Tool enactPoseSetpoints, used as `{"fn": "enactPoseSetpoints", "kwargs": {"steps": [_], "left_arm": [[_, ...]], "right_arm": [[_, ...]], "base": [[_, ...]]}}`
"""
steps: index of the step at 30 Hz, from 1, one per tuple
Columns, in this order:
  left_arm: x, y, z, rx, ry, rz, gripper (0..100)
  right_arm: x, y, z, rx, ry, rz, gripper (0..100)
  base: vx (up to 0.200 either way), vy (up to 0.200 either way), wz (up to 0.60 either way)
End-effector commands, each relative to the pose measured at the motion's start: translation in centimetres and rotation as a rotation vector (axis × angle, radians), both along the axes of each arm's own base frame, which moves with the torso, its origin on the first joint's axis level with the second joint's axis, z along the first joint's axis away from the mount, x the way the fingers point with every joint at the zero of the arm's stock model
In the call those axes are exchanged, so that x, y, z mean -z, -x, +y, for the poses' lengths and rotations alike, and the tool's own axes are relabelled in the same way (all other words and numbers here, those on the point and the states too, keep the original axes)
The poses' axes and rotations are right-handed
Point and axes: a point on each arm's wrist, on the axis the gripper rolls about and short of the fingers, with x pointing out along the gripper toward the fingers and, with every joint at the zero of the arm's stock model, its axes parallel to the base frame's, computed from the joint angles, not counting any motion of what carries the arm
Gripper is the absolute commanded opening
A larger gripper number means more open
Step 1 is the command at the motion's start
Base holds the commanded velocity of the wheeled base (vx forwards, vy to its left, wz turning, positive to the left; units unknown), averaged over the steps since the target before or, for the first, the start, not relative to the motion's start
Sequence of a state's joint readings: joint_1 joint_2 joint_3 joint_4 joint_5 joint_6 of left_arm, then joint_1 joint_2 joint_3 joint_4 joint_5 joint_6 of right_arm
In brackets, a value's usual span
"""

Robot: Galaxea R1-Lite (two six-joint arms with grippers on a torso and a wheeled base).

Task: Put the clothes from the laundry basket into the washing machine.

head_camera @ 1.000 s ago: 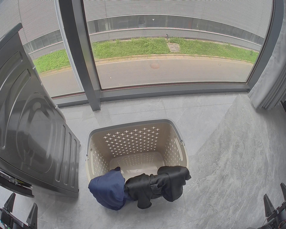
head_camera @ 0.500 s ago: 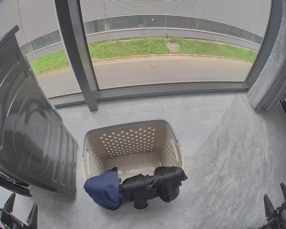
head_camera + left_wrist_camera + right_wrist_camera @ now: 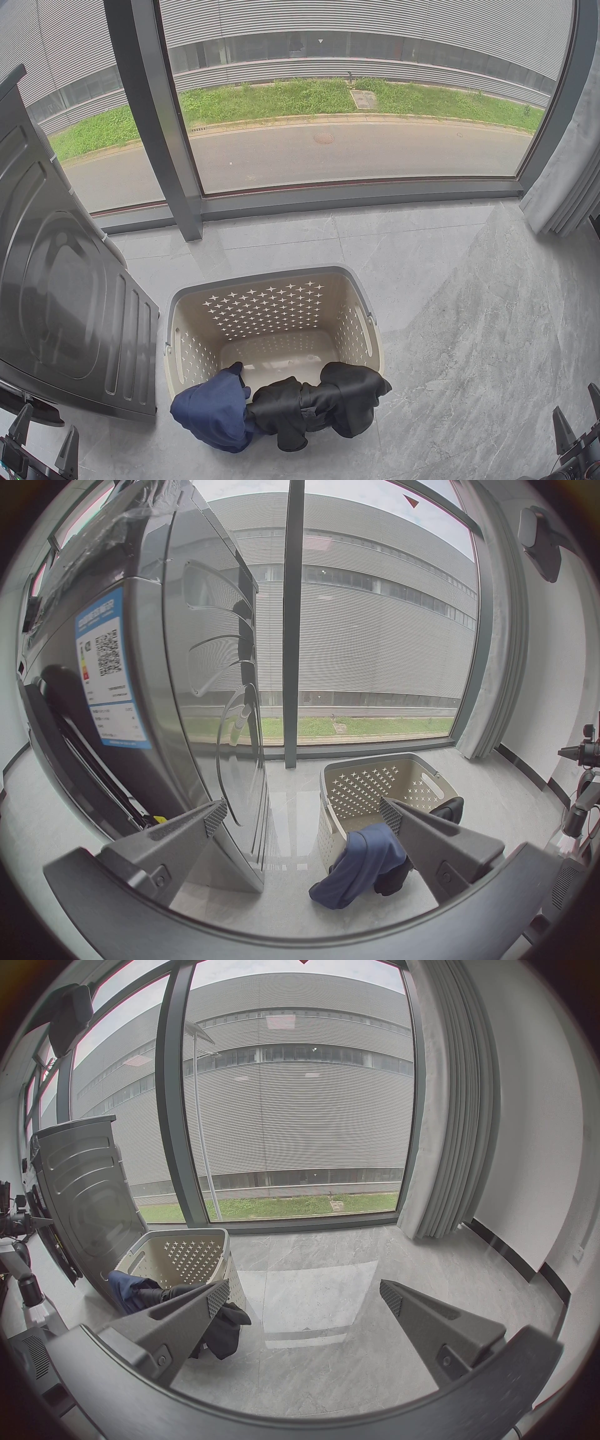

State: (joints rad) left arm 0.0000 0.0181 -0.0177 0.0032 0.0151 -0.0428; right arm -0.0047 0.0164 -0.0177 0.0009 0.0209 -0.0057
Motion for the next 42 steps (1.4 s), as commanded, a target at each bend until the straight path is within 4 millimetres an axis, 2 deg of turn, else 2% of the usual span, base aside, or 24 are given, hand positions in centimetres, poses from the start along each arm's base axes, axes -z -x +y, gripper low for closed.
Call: {"fn": "enactPoseSetpoints", "kwargs": {"steps": [1, 9, 18, 24, 30, 35, 42], "left_arm": [[0.43, -0.02, 0.00, 0.000, 0.000, 0.003, 100], [0.43, -0.02, 0.00, 0.000, 0.000, 0.003, 100], [0.43, -0.02, 0.00, 0.000, 0.000, 0.003, 100], [0.43, -0.02, 0.00, 0.000, 0.000, 0.003, 100], [0.43, -0.02, 0.00, 0.000, 0.000, 0.003, 100], [0.43, -0.02, 0.00, 0.000, 0.000, 0.003, 100], [0.43, -0.02, 0.00, 0.000, 0.000, 0.003, 100]], "right_arm": [[0.51, -0.04, 0.00, -0.001, 0.000, 0.005, 100], [0.47, -0.03, 0.00, -0.001, 0.000, 0.003, 100], [0.47, -0.03, 0.00, -0.001, 0.000, 0.003, 100], [0.51, -0.04, 0.00, -0.001, 0.000, 0.005, 100], [0.52, -0.04, 0.00, -0.001, 0.000, 0.007, 100], [0.52, -0.04, 0.00, -0.001, 0.000, 0.007, 100], [0.52, -0.04, 0.00, -0.001, 0.000, 0.007, 100]], "base": [[0.000, 0.000, 0.00], [0.150, 0.000, 0.00], [0.000, 0.000, 0.00], [0.200, 0.000, 0.00], [0.000, 0.000, 0.00], [0.200, 0.000, 0.00], [0.000, 0.000, 0.00]]}}
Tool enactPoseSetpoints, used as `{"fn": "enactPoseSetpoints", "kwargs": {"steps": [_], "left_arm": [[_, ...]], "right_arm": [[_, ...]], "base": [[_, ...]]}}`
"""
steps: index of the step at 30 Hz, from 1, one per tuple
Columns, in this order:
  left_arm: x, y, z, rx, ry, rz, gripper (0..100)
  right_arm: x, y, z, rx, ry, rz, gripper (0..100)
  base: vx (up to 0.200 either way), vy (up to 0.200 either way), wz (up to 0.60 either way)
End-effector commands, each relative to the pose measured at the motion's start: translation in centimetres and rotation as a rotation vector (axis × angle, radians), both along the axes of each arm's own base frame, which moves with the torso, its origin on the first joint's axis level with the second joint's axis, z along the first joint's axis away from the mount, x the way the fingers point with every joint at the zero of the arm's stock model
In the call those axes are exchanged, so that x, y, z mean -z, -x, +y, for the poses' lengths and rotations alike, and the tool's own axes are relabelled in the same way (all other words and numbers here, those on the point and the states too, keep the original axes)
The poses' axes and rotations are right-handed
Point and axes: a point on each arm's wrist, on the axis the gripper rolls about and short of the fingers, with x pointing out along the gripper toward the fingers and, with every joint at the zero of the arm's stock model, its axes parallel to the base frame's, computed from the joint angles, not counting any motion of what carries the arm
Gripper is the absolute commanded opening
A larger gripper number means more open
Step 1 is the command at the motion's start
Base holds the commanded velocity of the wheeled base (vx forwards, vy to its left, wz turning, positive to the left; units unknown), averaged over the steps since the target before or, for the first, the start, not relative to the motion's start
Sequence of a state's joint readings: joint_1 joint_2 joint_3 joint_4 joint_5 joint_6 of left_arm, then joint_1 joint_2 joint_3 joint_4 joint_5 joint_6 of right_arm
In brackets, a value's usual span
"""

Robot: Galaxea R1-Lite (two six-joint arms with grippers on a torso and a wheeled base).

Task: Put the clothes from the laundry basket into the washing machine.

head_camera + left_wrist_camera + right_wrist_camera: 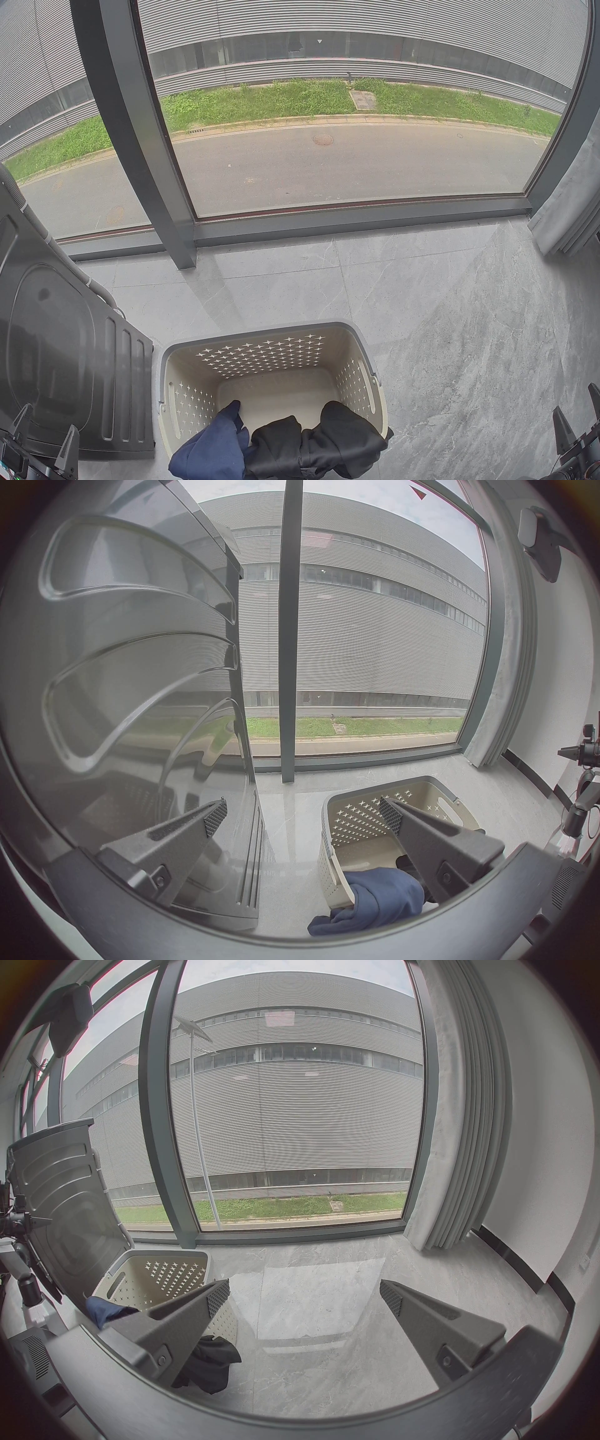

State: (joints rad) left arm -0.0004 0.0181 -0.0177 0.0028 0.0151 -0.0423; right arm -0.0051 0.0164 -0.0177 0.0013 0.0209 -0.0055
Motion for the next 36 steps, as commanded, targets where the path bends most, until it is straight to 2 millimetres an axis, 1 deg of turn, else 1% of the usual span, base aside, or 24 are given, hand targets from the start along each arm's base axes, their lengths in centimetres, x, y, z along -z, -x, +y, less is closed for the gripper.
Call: {"fn": "enactPoseSetpoints", "kwargs": {"steps": [1, 5, 12, 20, 36], "left_arm": [[0.43, -0.02, 0.00, -0.001, 0.001, 0.003, 100], [0.43, -0.02, 0.00, -0.001, 0.001, 0.003, 100], [0.43, -0.02, 0.00, -0.001, 0.001, 0.003, 100], [0.43, -0.02, 0.00, -0.001, 0.001, 0.003, 100], [0.43, -0.02, 0.00, -0.001, 0.001, 0.003, 100]], "right_arm": [[0.48, -0.03, 0.00, -0.001, 0.001, 0.005, 100], [0.52, -0.04, 0.00, -0.001, 0.001, 0.006, 100], [0.50, -0.04, 0.00, -0.001, 0.001, 0.005, 100], [0.52, -0.04, 0.00, -0.001, 0.001, 0.006, 100], [0.48, -0.03, 0.00, -0.001, 0.001, 0.005, 100]], "base": [[0.200, 0.000, 0.00], [0.200, 0.000, 0.00], [0.000, 0.000, 0.00], [0.200, 0.000, 0.00], [0.000, 0.000, 0.00]]}}
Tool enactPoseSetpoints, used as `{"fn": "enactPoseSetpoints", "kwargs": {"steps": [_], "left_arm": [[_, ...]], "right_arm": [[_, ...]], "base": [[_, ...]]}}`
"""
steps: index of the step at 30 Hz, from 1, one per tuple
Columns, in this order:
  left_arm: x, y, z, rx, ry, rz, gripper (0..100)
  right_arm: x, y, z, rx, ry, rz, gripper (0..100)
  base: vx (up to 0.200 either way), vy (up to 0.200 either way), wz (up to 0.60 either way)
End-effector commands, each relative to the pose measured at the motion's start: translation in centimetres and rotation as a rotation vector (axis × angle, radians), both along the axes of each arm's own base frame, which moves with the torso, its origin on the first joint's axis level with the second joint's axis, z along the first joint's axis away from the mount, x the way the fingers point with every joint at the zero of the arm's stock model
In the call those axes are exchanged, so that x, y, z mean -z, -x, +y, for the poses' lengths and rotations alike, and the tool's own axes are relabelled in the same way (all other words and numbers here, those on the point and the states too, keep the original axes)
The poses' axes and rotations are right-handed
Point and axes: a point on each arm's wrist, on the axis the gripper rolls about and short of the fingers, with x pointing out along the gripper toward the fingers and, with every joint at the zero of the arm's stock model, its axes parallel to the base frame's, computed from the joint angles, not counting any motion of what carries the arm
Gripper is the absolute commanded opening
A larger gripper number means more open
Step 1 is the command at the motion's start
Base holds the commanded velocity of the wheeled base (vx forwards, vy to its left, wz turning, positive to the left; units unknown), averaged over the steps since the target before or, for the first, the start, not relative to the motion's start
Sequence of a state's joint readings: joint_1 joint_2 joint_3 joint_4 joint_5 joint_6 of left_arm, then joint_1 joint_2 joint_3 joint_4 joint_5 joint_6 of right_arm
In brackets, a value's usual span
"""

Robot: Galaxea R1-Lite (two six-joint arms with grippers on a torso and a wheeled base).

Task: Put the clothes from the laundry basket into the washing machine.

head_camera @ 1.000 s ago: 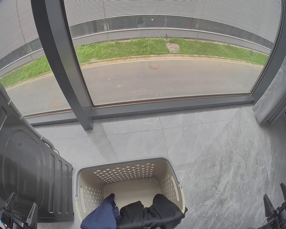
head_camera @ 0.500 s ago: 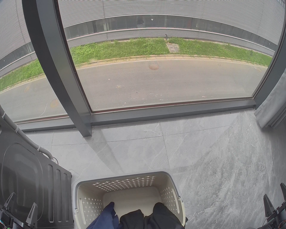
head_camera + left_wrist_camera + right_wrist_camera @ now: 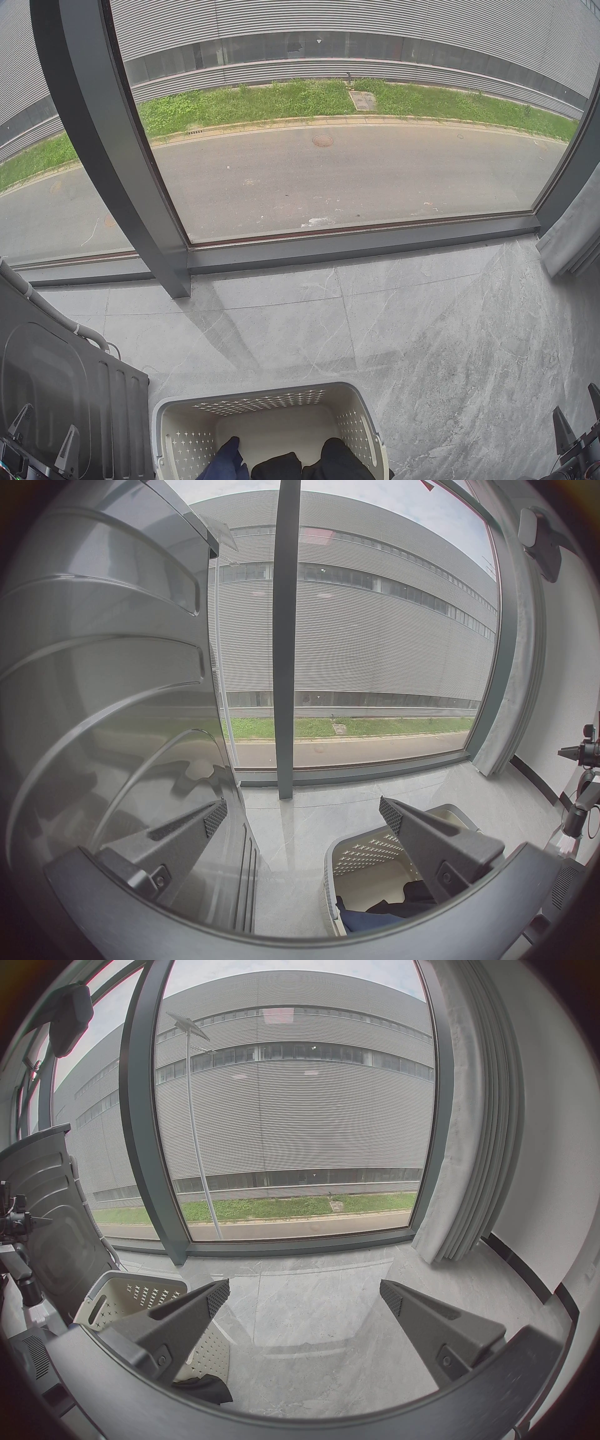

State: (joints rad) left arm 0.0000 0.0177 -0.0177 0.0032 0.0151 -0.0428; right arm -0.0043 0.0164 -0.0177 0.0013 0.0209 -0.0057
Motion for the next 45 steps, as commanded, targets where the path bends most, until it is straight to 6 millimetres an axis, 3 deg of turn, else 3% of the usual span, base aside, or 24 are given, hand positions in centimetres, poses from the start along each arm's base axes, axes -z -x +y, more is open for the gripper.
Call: {"fn": "enactPoseSetpoints", "kwargs": {"steps": [1, 18, 45], "left_arm": [[0.43, -0.02, 0.00, 0.000, 0.000, 0.003, 100], [0.43, -0.02, 0.00, 0.000, 0.000, 0.003, 100], [0.43, -0.02, 0.00, 0.000, 0.000, 0.003, 100]], "right_arm": [[0.50, -0.04, 0.00, 0.000, 0.000, 0.005, 100], [0.48, -0.03, 0.00, -0.002, 0.000, 0.005, 100], [0.48, -0.03, 0.00, 0.000, 0.000, 0.005, 100]], "base": [[0.000, 0.000, 0.00], [0.000, 0.000, 0.00], [-0.200, 0.000, 0.00]]}}
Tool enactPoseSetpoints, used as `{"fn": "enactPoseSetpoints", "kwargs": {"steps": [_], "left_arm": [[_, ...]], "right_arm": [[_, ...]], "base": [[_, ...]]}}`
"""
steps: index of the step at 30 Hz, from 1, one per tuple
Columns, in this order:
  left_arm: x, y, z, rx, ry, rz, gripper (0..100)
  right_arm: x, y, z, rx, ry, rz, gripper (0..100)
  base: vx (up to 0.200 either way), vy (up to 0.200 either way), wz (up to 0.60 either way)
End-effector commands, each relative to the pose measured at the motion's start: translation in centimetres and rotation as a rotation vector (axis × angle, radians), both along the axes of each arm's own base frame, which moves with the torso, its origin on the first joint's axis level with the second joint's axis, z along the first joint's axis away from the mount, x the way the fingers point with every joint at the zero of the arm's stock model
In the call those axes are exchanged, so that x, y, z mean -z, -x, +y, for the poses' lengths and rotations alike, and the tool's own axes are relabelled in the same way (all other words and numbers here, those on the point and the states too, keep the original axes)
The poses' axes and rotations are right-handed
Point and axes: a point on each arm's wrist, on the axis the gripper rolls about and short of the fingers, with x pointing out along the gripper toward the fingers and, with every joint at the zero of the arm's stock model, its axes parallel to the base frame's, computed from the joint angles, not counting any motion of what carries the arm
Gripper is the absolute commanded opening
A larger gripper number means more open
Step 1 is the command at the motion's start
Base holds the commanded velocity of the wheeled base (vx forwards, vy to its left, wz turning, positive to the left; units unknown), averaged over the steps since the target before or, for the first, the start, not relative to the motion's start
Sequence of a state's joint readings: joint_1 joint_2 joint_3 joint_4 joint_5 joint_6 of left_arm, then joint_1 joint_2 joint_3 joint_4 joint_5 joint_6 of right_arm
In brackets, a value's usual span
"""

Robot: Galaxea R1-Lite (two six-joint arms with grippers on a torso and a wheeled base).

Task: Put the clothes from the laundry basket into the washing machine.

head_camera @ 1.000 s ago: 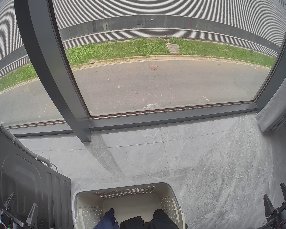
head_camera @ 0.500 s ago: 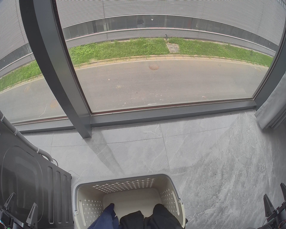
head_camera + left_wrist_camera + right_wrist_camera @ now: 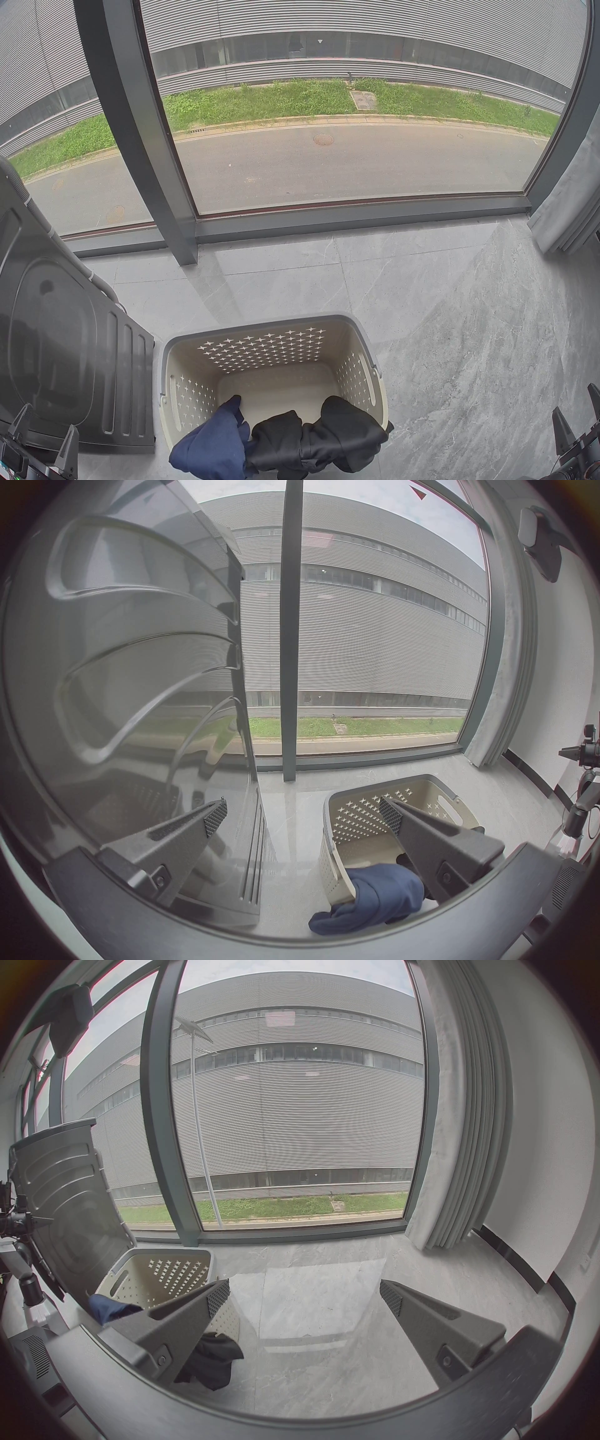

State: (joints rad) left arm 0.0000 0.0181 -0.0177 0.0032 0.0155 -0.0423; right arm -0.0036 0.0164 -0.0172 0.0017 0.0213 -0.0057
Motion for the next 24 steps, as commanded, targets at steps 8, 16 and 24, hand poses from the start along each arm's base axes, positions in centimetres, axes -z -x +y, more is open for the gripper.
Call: {"fn": "enactPoseSetpoints", "kwargs": {"steps": [8, 16, 24], "left_arm": [[0.43, -0.02, 0.00, 0.000, 0.001, 0.003, 100], [0.43, -0.02, 0.00, 0.000, 0.001, 0.003, 100], [0.43, -0.02, 0.00, 0.000, 0.001, 0.003, 100]], "right_arm": [[0.46, -0.03, 0.00, -0.001, 0.000, 0.004, 100], [0.46, -0.03, 0.00, -0.001, 0.000, 0.004, 100], [0.46, -0.03, 0.00, -0.001, 0.000, 0.004, 100]], "base": [[-0.200, 0.000, 0.00], [-0.200, 0.000, 0.00], [-0.200, 0.000, 0.00]]}}
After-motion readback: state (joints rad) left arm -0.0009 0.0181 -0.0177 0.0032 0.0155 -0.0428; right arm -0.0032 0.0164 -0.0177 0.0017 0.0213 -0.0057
